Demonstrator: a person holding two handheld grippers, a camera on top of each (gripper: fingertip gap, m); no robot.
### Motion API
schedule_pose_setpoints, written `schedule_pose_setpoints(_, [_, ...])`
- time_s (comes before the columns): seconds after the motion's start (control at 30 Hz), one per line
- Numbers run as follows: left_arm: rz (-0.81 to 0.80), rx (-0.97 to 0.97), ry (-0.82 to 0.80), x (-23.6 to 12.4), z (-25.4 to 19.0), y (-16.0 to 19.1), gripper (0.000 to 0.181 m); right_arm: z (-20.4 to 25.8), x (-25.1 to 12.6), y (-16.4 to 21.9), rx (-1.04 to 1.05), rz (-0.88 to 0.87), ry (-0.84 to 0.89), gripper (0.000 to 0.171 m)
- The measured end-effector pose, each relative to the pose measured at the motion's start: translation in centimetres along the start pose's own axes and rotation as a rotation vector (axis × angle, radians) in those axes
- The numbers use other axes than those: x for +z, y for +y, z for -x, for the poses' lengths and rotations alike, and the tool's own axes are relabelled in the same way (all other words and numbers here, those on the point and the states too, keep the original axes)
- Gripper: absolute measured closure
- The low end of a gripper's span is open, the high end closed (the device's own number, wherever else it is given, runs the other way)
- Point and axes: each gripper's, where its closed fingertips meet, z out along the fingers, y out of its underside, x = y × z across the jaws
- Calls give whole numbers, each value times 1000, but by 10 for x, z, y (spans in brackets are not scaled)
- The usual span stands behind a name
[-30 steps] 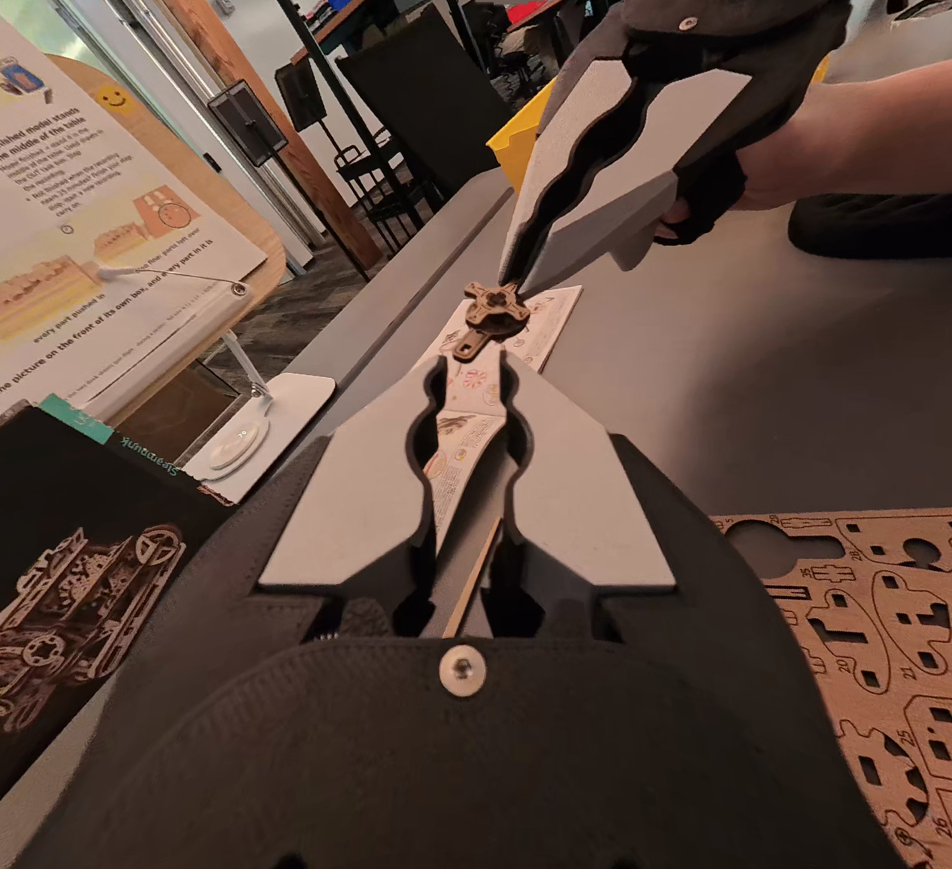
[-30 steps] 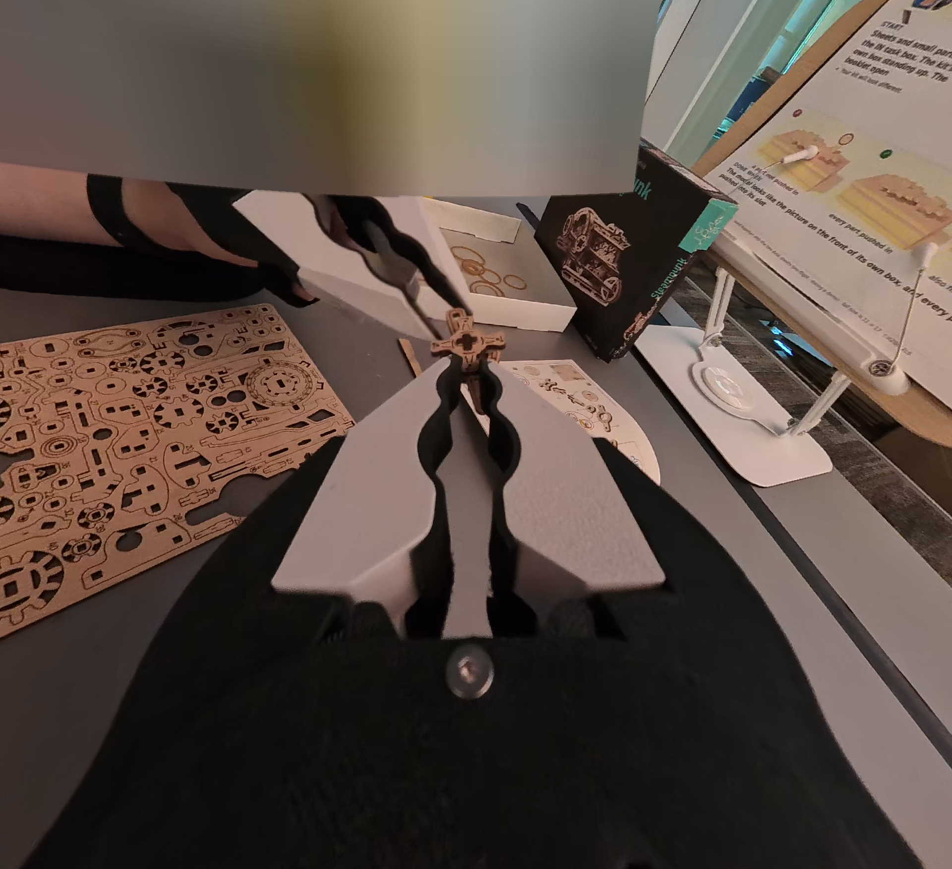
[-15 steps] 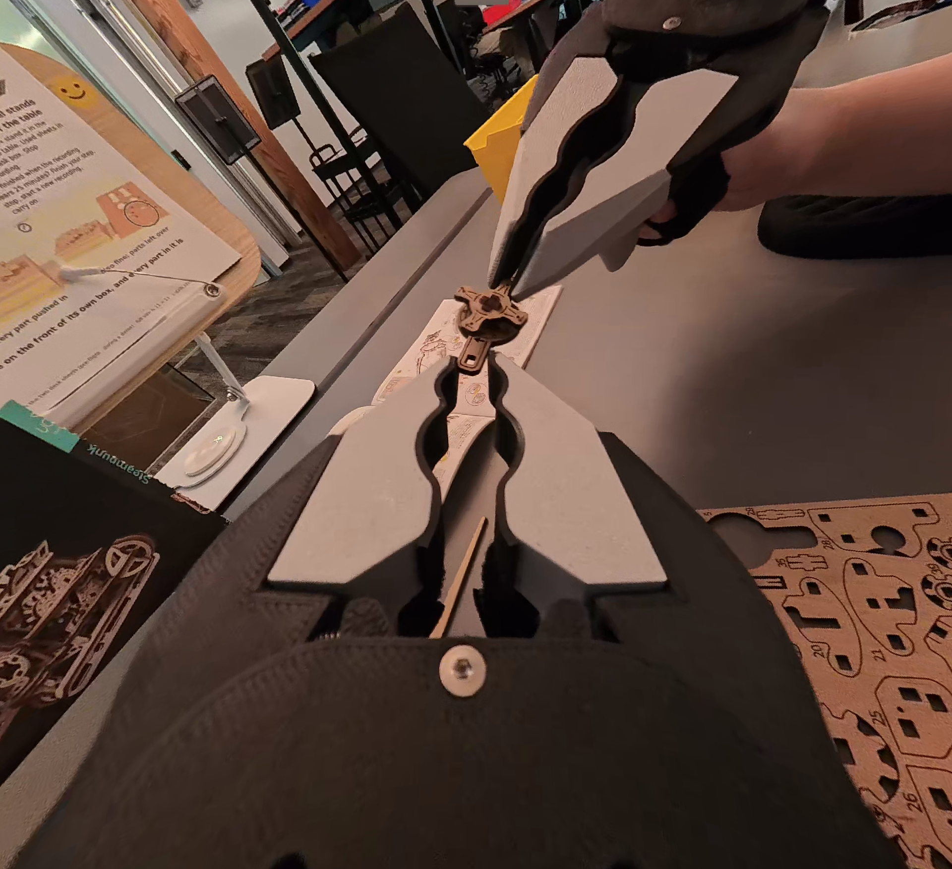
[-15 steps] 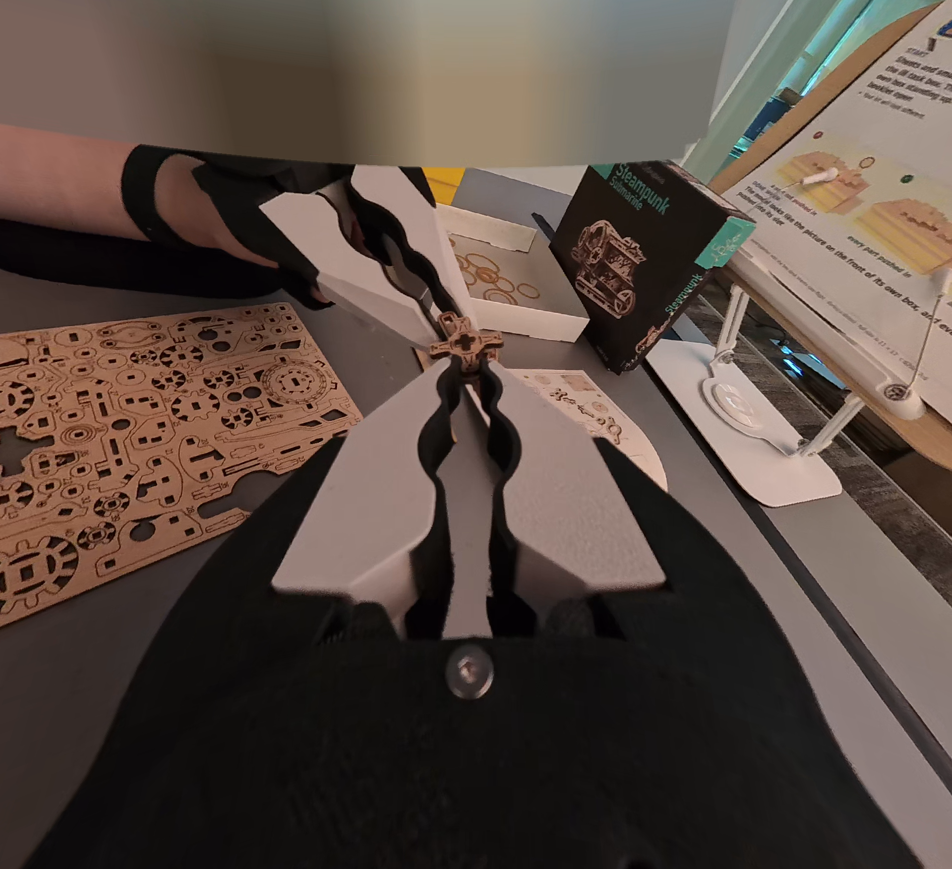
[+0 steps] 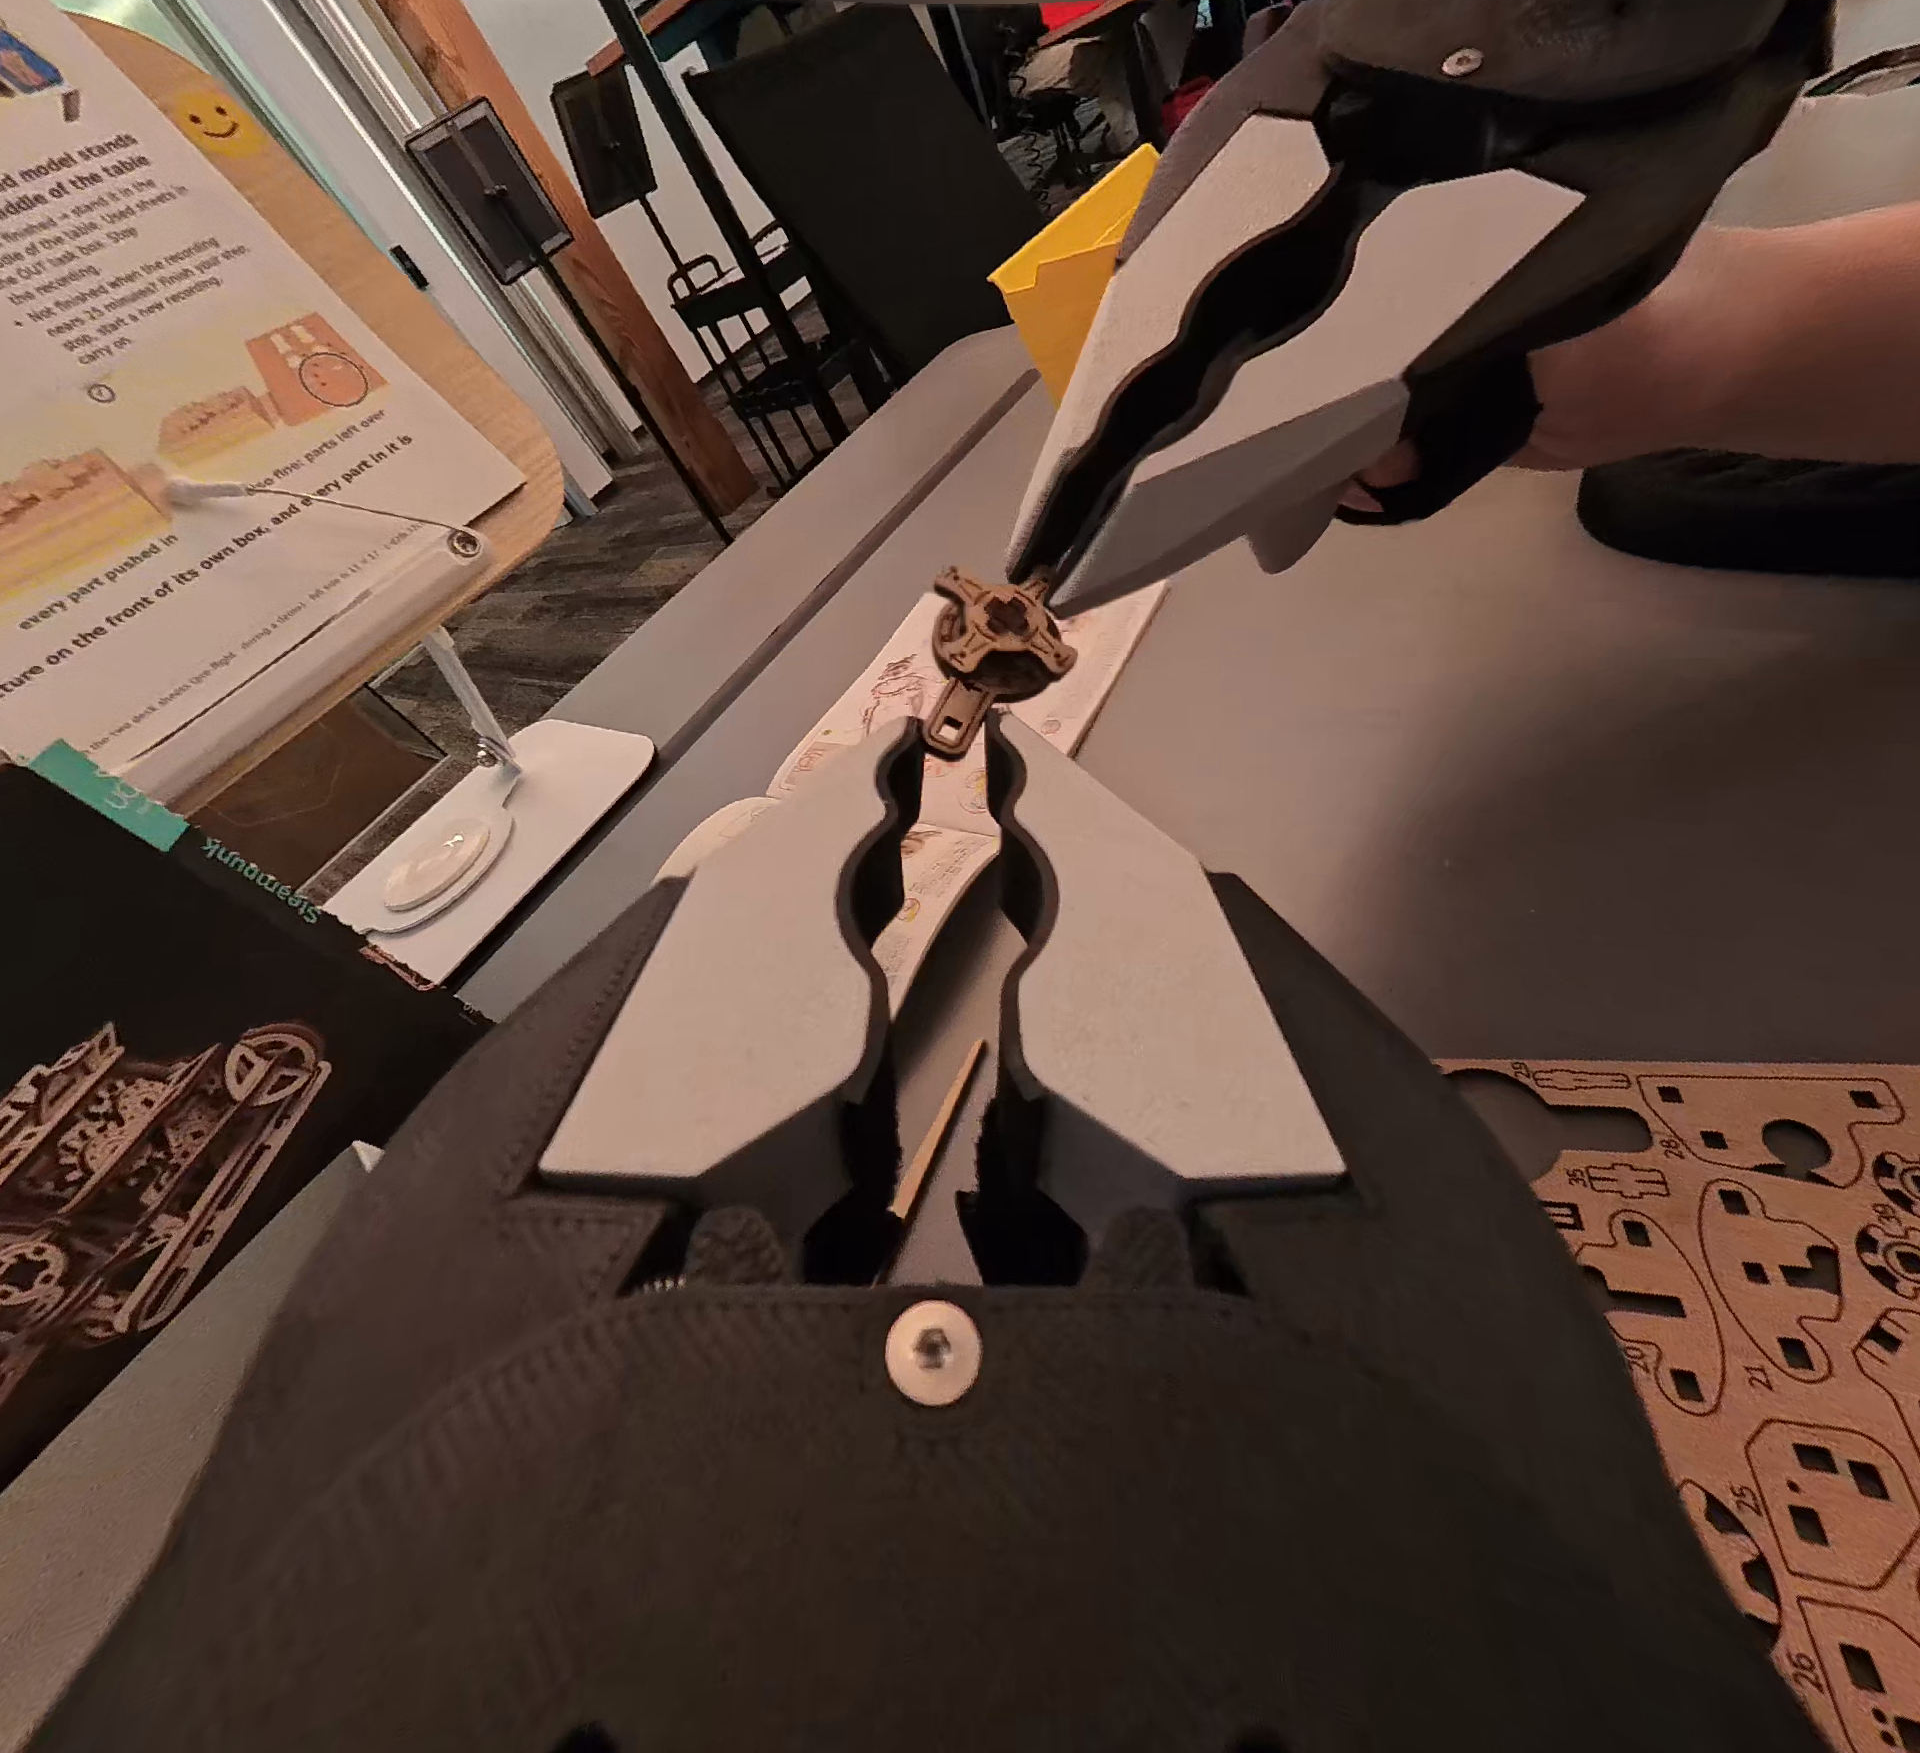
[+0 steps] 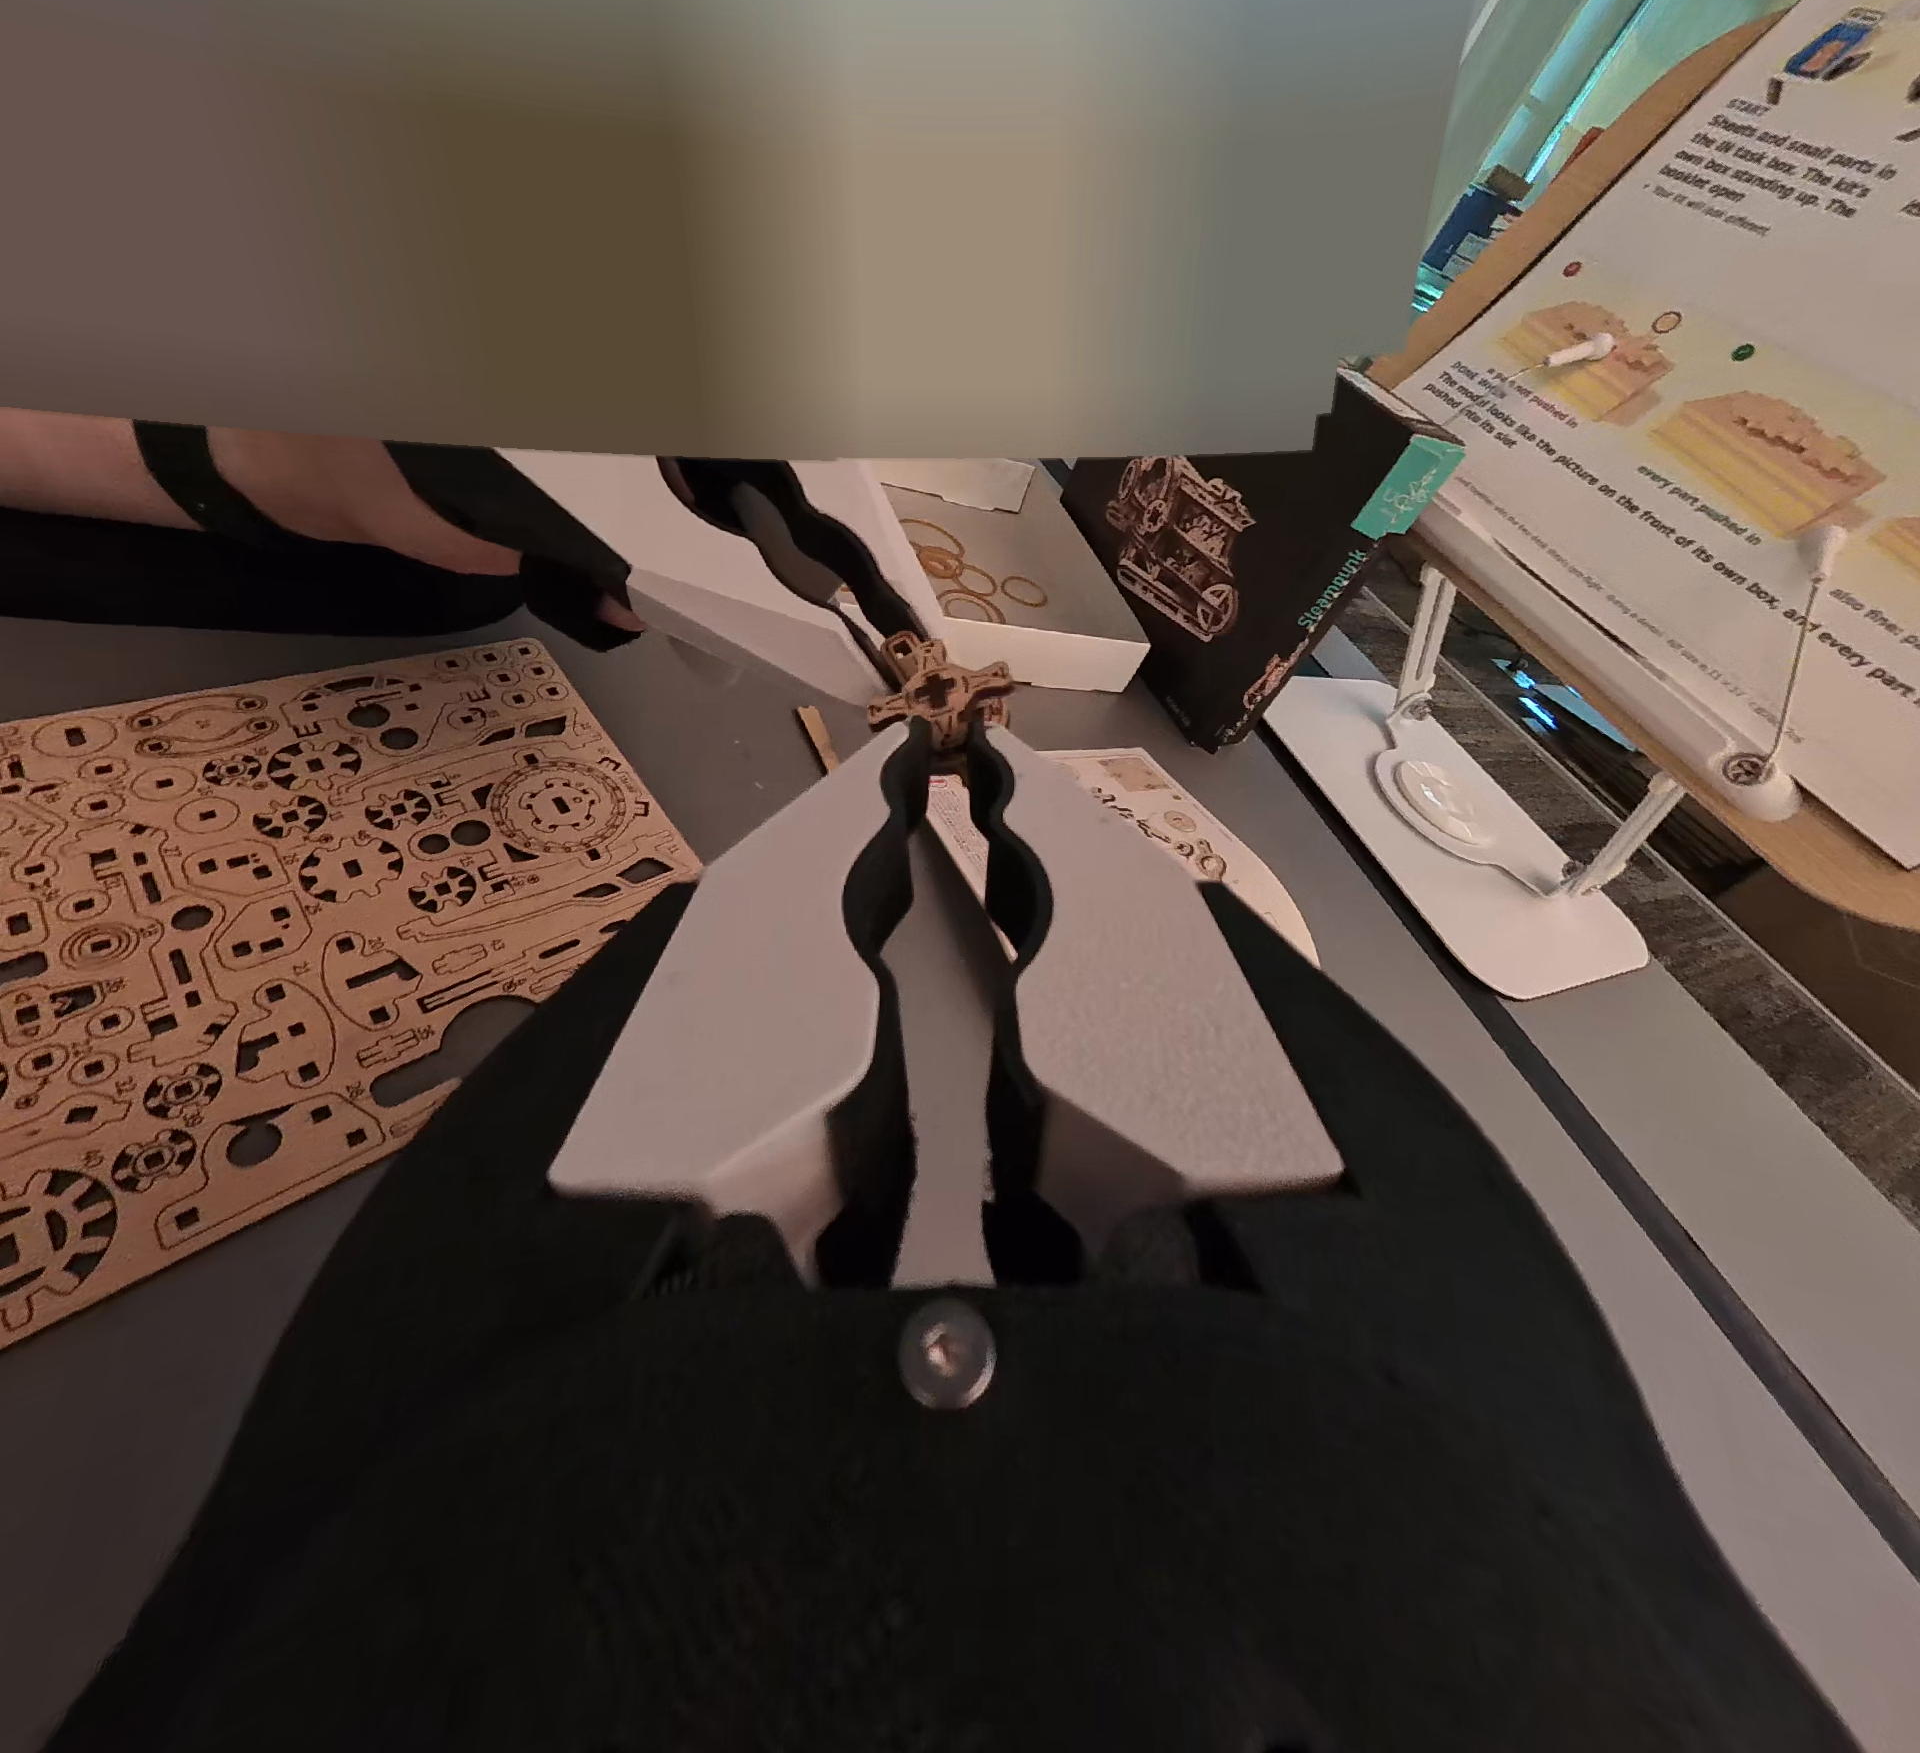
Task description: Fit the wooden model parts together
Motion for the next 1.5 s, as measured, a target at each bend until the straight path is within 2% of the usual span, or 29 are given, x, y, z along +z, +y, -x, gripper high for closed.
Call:
schedule_pose_setpoints(0.17, [-26, -35, 105, -2, -12, -3, 173, 7, -9, 2, -56, -14, -94, 166])
schedule_pose_setpoints(0.33, [-37, -95, 175, -3, -18, -5, 174, 9, -11, 4, -24, -19, -144, 166])
schedule_pose_setpoints(0.43, [-29, -92, 143, -3, -13, -3, 174, 4, -6, 5, 13, -1, -99, 166])
schedule_pose_setpoints(0.57, [-35, -75, 95, -3, -6, -4, 173, 0, 0, 5, 185, -13, -97, 166])
schedule_pose_setpoints(0.7, [-7, 39, 37, -2, -4, -1, 173, -2, 4, 9, 281, 0, -108, 166])
schedule_pose_setpoints(0.87, [17, 85, -28, 0, 1, 2, 173, -6, 9, 11, 326, 11, -55, 166])
schedule_pose_setpoints(1.03, [65, 212, -129, 1, 8, 5, 174, -11, 15, 13, 477, 5, 30, 165])
schedule_pose_setpoints(1.27, [65, 206, -141, 0, 10, 6, 174, -11, 15, 10, 428, -14, 41, 166])
schedule_pose_setpoints(1.5, [36, 112, -112, -1, 13, 5, 174, -9, 12, 3, 381, -50, 19, 165])
